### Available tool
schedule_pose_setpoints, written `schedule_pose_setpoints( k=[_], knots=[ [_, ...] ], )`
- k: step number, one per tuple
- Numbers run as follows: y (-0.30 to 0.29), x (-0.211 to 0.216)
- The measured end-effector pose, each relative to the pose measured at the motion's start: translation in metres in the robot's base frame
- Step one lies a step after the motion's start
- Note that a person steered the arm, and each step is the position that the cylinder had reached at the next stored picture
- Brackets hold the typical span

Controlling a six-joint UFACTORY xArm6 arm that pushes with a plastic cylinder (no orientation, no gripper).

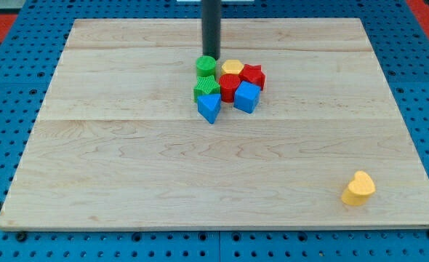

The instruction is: Move the yellow heart in between the blue blocks

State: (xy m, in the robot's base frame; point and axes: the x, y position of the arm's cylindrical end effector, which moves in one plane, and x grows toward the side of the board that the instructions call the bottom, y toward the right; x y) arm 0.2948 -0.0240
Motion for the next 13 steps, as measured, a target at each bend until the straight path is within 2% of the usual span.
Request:
schedule_pose_setpoints(
  k=[1, 2, 3, 4, 5, 6, 7, 11, 13],
  knots=[
    [0.000, 0.025],
    [0.006, 0.027],
    [-0.054, 0.025],
    [-0.098, 0.066],
    [-0.095, 0.126],
    [-0.056, 0.162],
    [0.008, 0.190],
    [0.221, 0.202],
    [0.320, 0.292]
  ],
)
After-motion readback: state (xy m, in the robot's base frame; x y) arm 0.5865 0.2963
